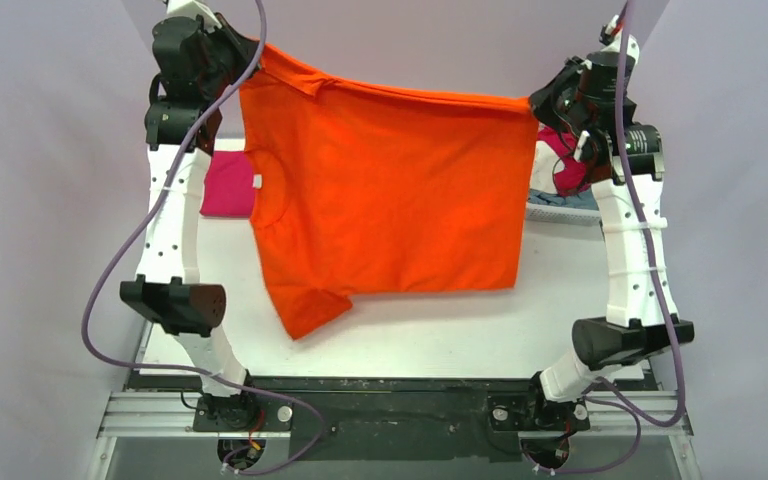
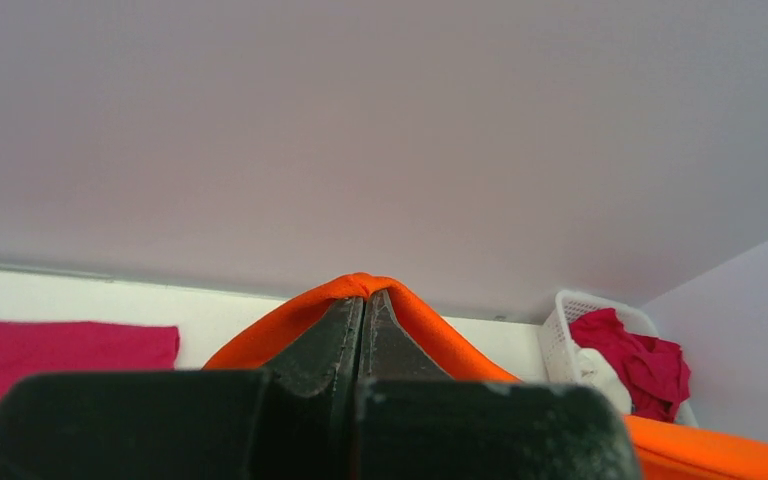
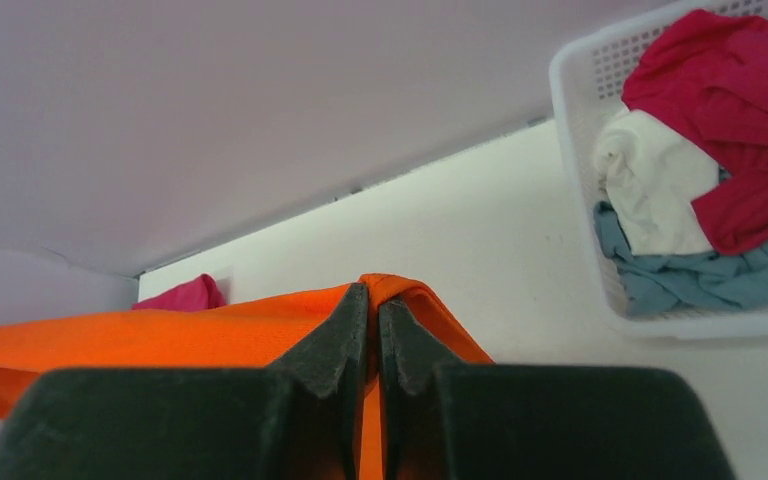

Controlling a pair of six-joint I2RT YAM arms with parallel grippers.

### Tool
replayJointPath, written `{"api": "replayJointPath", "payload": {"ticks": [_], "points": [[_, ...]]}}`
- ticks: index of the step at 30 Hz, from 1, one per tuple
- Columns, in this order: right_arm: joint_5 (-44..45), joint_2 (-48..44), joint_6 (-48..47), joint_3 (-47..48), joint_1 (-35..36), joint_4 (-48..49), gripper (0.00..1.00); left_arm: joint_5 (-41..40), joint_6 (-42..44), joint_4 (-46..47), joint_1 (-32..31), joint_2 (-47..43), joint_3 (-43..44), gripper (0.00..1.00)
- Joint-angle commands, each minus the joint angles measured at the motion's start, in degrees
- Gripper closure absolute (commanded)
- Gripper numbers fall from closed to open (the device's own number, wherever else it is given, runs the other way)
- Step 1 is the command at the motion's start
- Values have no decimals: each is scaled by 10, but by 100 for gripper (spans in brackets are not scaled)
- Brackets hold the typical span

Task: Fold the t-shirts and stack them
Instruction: Flatten out the tshirt

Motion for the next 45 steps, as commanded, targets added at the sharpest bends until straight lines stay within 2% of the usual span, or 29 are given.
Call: {"api": "replayJointPath", "payload": {"ticks": [1,5,9,13,14,15,16,17,18,20,21,23,25,30,36,45], "points": [[-19,13,-5,104,-11,62,100,118,-38,29,19,26,173,100],[-24,14,3,108,-28,72,100,137,-50,38,32,28,183,100],[-49,-20,-6,20,-39,82,100,136,-31,57,36,-31,65,100],[-58,-74,-37,-108,-42,94,100,167,-14,105,35,-131,-151,100],[-62,-92,-43,-157,-42,97,100,171,-17,132,34,-172,-241,100],[-73,-99,-50,-180,-42,101,100,172,-24,145,32,-193,-293,100],[-82,-112,-54,-227,-42,101,100,170,-30,173,30,-237,-390,100],[-100,-118,-61,-251,-42,103,100,162,-43,185,29,-276,-441,100],[-107,-126,-62,-303,-42,105,100,158,-49,205,27,-293,-536,100],[-120,-135,-63,-376,-41,112,100,136,-72,215,23,-334,-651,100],[-117,-137,-61,-400,-41,118,100,121,-91,216,22,-352,-680,100],[-98,-140,-49,-461,-42,122,100,111,-114,221,19,-366,-793,100],[-87,-142,-39,-517,-41,128,100,112,-137,225,14,-368,-853,100],[-60,-132,-10,-614,-41,128,100,122,-162,204,-14,-355,-928,100],[-68,-107,23,-678,-41,103,100,46,-195,108,-67,-363,-971,100],[-18,-114,42,-737,-41,38,99,-27,-271,-46,-112,-464,-1014,100]]}}
